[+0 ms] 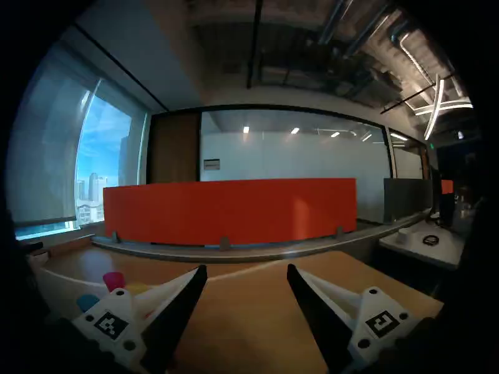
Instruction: Pour water
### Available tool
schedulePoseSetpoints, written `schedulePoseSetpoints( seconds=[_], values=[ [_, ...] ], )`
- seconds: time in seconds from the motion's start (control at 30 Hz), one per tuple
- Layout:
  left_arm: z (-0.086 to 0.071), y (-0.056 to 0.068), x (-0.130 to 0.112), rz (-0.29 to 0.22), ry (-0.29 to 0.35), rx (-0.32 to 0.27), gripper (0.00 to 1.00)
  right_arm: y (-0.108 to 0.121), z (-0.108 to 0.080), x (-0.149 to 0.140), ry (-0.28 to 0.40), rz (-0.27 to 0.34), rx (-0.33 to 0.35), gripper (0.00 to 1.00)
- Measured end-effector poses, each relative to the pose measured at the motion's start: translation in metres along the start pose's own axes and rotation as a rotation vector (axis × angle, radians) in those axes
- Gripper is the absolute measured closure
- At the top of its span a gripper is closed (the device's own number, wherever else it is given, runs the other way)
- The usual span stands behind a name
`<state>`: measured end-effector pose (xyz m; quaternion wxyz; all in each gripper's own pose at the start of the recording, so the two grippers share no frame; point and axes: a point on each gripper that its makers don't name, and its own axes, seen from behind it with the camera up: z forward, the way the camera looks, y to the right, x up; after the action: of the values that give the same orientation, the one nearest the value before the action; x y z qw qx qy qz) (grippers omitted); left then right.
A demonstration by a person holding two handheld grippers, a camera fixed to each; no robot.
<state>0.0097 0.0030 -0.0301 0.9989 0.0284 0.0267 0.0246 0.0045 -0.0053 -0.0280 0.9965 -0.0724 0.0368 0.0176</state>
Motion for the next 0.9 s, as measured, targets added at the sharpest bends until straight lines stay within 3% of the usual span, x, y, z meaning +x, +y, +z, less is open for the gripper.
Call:
schedulePoseSetpoints(
  seconds=[0.27,0.9],
  values=[
    [0.007,0.003,-0.011,0.01,0.005,-0.001,0.03,-0.002,-0.003,0.004,0.002,0.0,-0.004,0.01],
    [0.018,0.001,-0.038,-0.049,-0.008,-0.008,0.03,0.0,-0.001,-0.001,-0.007,-0.012,-0.009,0.01]
  ],
)
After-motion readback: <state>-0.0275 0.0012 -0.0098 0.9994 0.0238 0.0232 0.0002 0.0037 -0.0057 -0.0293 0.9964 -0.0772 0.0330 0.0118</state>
